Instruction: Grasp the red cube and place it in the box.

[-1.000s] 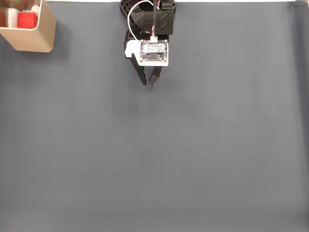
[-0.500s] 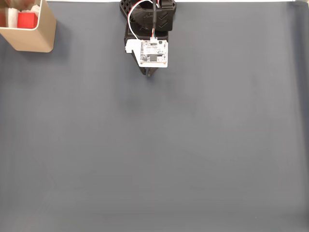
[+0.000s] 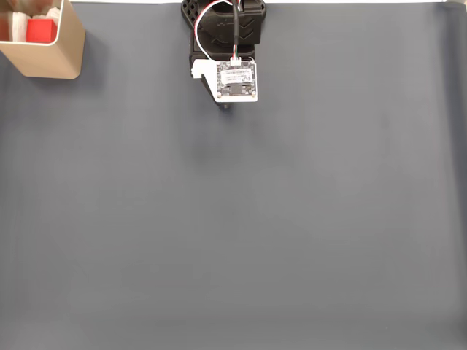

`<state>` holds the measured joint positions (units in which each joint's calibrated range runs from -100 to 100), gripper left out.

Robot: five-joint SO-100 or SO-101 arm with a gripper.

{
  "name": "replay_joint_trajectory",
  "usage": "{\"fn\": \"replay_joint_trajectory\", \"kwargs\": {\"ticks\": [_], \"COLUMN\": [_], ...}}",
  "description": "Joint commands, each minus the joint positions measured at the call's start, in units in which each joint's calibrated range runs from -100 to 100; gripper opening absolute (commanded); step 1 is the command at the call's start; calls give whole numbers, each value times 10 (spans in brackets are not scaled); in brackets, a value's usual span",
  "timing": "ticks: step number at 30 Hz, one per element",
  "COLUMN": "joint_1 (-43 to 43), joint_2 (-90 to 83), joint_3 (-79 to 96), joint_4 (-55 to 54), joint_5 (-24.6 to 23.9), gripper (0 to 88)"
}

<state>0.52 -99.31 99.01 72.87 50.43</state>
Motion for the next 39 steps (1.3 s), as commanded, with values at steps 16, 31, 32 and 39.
{"fn": "replay_joint_trajectory", "kwargs": {"ticks": [16, 31, 32, 39], "joint_1": [-6, -6, -6, -6], "joint_2": [-4, -4, -4, -4], "joint_3": [8, 8, 8, 8], "joint_4": [29, 29, 29, 29], "joint_5": [-14, -14, -14, -14], "gripper": [2, 2, 2, 2]}}
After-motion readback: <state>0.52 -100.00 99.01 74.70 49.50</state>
